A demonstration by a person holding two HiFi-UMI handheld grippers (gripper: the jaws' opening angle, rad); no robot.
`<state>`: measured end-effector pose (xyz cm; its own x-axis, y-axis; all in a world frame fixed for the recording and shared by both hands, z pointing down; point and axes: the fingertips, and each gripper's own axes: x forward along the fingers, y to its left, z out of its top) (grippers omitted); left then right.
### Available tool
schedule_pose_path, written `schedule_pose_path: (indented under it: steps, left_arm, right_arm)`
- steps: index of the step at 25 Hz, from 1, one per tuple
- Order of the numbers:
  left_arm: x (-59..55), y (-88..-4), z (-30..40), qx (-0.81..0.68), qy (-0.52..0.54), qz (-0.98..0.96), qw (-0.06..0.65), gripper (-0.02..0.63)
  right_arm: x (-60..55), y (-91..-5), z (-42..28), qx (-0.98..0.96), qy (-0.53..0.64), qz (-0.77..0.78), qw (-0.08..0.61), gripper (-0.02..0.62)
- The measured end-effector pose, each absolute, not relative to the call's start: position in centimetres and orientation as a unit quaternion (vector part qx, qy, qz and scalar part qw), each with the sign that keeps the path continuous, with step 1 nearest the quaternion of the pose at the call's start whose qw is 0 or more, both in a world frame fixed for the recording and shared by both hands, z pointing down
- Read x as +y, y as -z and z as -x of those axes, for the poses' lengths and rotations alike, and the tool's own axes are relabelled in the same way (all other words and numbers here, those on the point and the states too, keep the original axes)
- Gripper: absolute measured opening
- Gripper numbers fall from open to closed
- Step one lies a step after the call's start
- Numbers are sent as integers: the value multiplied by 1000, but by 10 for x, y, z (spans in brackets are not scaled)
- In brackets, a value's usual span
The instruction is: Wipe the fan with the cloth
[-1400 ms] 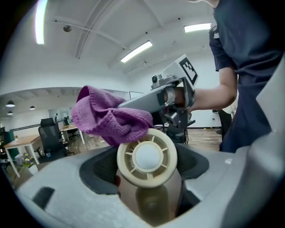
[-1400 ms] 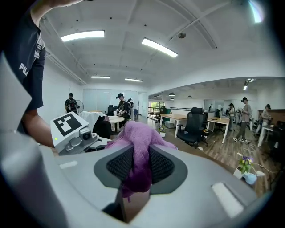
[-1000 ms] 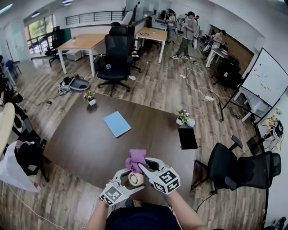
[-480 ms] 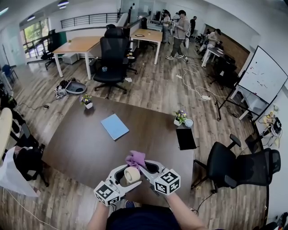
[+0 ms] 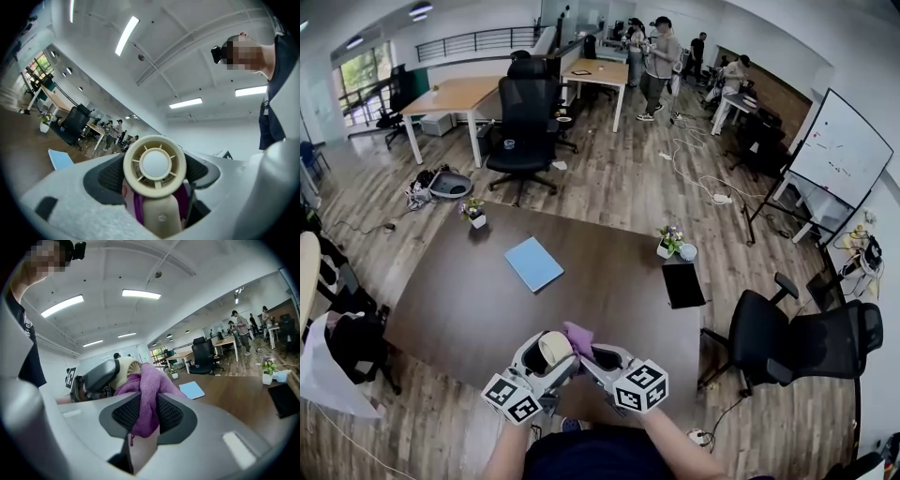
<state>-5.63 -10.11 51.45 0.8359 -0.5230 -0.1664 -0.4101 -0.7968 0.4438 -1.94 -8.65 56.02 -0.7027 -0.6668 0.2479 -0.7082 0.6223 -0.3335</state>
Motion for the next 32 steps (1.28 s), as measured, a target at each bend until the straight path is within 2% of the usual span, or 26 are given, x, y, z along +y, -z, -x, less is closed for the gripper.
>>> schedule_pose_path:
  steps: [8, 18, 32]
  left_arm:
    - [-127, -512, 75, -291, 182, -908, 240, 379]
    - [-139, -515, 89, -300, 190, -901, 248, 379]
    - [-101, -514, 38, -193, 162, -934, 252, 379]
  right_arm:
    - [-66, -576, 35, -906, -227, -351, 63, 104]
    - [-45, -574, 54, -920, -231, -309, 64, 104]
    - [-74, -553, 8, -905, -208, -369, 41, 104]
